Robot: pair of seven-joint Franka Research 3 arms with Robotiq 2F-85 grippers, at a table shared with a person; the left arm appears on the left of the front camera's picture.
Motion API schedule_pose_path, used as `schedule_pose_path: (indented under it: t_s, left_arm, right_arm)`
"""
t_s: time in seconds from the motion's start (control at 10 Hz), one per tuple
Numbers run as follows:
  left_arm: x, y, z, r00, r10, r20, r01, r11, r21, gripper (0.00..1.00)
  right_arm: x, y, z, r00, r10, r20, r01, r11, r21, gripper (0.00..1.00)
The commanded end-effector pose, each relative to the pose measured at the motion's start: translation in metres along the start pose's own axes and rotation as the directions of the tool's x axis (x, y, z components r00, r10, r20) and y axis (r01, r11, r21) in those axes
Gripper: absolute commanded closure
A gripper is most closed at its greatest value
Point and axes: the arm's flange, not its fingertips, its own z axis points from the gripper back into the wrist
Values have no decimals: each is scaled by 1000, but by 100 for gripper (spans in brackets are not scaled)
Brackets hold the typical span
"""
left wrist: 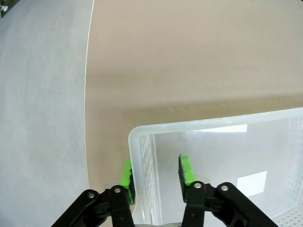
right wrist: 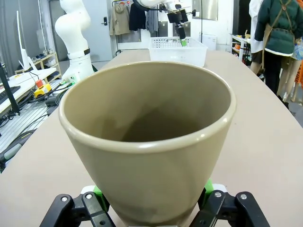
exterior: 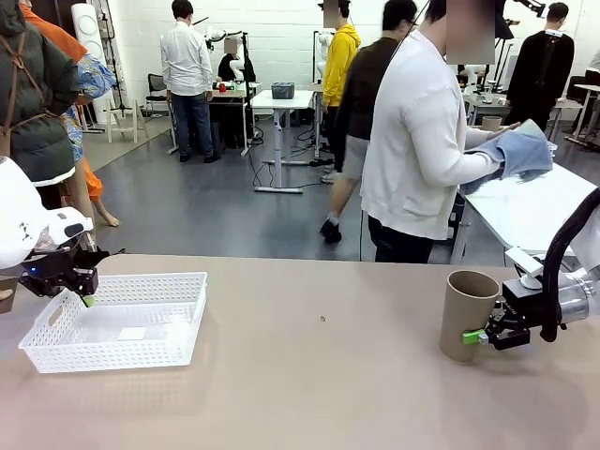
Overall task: Clean and organize the cups into the basket.
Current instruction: Pick up the Organizing basket and move it to the center of the table, then pick up the Reusable plastic cup from the right side of the table and place it inside the Organizing basket.
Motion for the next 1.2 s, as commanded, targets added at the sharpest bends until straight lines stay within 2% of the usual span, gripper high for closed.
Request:
schedule_pose_path:
  t_s: [0.0,0.1,0.2,0.3,0.4,0.6,0.7,0.8,0.9,1.0,1.1]
  left_arm:
    - [2,8,-5,1000,-12,17,12,1000,-16,93]
    - [2,9,-5,1000,-12,16,12,1000,-12,100]
    - [2,9,-5,1000,-11,15,11,1000,-11,100]
    - [2,9,-5,1000,-11,15,11,1000,-6,100]
    - [1,10,-6,1000,-12,12,12,1000,-3,100]
    - [0,10,-6,1000,-11,6,11,1000,-4,100]
    - [0,11,-6,1000,-10,4,10,1000,-3,100]
    - [-1,11,-5,1000,-4,6,4,1000,-2,100]
    - [-3,9,-2,1000,1,18,-1,1000,-14,100]
    - [-6,4,6,1000,-10,4,10,999,-30,100]
    - [-9,-1,18,999,-37,-4,36,998,-60,100]
  right_arm:
    - [-3,-5,-3,1000,2,-11,-2,1000,11,76]
    - [-3,-5,-2,1000,-2,-12,2,1000,12,76]
    - [-3,-5,-2,1000,-3,-11,3,1000,13,100]
    - [-3,-5,-1,1000,-6,-11,6,1000,14,76]
    - [-4,-6,-1,1000,-11,-9,11,1000,14,100]
    - [-4,-6,0,1000,-12,-10,13,1000,14,100]
    - [-4,-6,0,1000,-12,-12,12,1000,13,76]
    - [-4,-5,0,1000,-13,-15,13,1000,10,76]
    - [-2,-3,1,1000,-16,-21,16,1000,-1,100]
    - [5,2,3,999,-31,-27,31,999,-11,34]
    - [17,9,7,998,-58,-36,56,997,-47,34]
